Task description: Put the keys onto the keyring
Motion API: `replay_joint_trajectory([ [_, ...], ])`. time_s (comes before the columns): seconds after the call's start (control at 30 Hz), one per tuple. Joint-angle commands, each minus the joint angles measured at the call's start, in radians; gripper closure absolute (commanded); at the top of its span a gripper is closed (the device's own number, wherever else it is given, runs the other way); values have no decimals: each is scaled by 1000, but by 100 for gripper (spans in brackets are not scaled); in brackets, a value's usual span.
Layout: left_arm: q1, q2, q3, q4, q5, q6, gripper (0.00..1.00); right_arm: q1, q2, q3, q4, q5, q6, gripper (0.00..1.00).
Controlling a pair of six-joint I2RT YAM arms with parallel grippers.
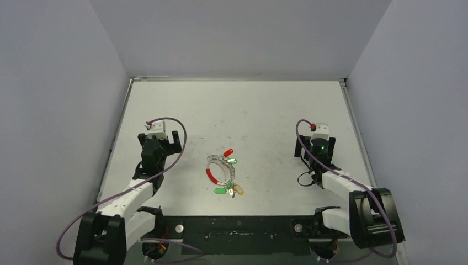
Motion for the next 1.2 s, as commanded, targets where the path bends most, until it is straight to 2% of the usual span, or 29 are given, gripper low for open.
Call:
replay_joint_trajectory([
  [0.0,52,146,-67,109,-75,67,3,-7,97,23,238,129,-22,0],
  [0.03,59,174,-33,81,-67,67,3,-8,125,30,266,142,-25,0],
  [0.2,110,345,-32,348,-15,185,3,-22,220,2,501,155,-55,0],
  [0.3,169,428,-37,493,114,165,3,-40,327,-14,637,132,-34,0],
  [0.37,223,515,-49,603,167,143,3,-59,437,-28,798,89,-36,0],
  [0.4,225,565,-58,661,173,143,3,-57,458,-24,805,60,-52,0],
  [0.47,225,659,-84,819,194,174,3,-52,433,26,657,59,-61,0],
  [0.53,222,605,-79,711,200,162,3,-51,454,72,602,91,-50,0],
  [0.67,222,619,5,587,187,160,3,-30,453,79,592,112,-67,0],
  [0.9,152,640,-41,704,49,182,3,-30,455,80,594,110,-69,0],
  [1.17,171,637,1,617,58,155,3,-31,455,80,594,110,-69,0],
])
